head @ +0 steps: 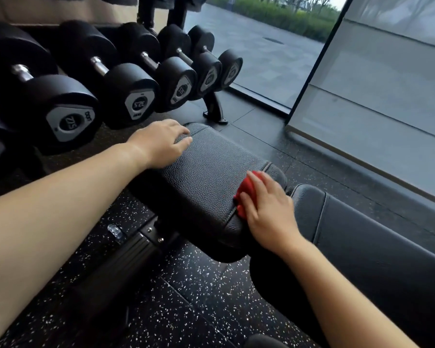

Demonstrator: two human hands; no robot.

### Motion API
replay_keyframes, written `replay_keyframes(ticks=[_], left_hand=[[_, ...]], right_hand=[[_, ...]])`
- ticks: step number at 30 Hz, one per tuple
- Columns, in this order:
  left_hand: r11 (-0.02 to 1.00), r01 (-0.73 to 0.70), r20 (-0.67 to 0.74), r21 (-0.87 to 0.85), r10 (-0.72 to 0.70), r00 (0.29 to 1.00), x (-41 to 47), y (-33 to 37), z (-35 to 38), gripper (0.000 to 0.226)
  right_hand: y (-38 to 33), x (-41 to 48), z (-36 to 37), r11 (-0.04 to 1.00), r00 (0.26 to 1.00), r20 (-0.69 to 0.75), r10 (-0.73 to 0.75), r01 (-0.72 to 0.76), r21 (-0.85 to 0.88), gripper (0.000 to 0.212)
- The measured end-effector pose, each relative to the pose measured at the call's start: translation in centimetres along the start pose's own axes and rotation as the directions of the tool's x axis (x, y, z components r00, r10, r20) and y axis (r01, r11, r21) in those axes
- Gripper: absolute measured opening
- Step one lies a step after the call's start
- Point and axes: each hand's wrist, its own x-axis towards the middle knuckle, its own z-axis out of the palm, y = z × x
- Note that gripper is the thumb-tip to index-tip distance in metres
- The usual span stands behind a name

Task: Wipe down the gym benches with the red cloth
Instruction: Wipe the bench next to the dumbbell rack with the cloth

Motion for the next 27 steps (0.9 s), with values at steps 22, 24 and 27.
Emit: replay_keyframes(ticks=[22, 24, 27], left_hand=[[1.000, 0.024, -0.008, 0.017, -0.024, 1.000, 1.3, -2.1, 1.4, 0.063], [0.999, 0.039, -0.012, -0.014, -0.039, 0.999, 1.3, -2.7, 1.3, 0.071], [0.997, 0.059, -0.021, -0.056, -0.060, 0.998, 1.4, -3.6, 1.4, 0.071]], right_hand=[[-2.3, 9.1, 1.7, 0.996, 0.997, 0.040, 0.067, -0.065, -0.053, 0.038], [-2.9, 11.7, 2.5, 0.997, 0.997, 0.037, 0.068, -0.067, -0.048, 0.037], [-4.2, 14.9, 3.8, 0.998, 0.998, 0.038, 0.044, -0.042, -0.044, 0.036]])
